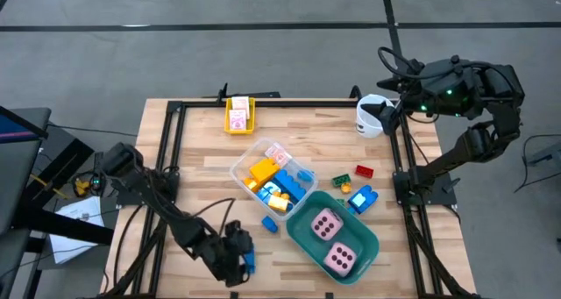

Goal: Pick & Place Toys
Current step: Put the blue game piece into the transparent bin

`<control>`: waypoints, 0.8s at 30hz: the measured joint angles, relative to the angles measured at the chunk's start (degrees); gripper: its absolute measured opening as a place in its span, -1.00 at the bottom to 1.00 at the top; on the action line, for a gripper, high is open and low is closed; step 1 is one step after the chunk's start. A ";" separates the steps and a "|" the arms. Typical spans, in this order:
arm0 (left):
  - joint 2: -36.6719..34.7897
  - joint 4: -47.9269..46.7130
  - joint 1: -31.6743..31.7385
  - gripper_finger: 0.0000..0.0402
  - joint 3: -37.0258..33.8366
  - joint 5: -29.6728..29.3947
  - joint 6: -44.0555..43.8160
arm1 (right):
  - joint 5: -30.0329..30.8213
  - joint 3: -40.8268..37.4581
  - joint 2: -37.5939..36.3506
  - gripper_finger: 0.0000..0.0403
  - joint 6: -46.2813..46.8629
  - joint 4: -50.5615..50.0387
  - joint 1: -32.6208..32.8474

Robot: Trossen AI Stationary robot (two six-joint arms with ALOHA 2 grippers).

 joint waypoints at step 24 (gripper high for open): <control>2.03 -7.95 -1.19 0.46 0.00 0.40 -31.96 | 1.70 0.02 -0.02 0.86 2.87 0.00 5.92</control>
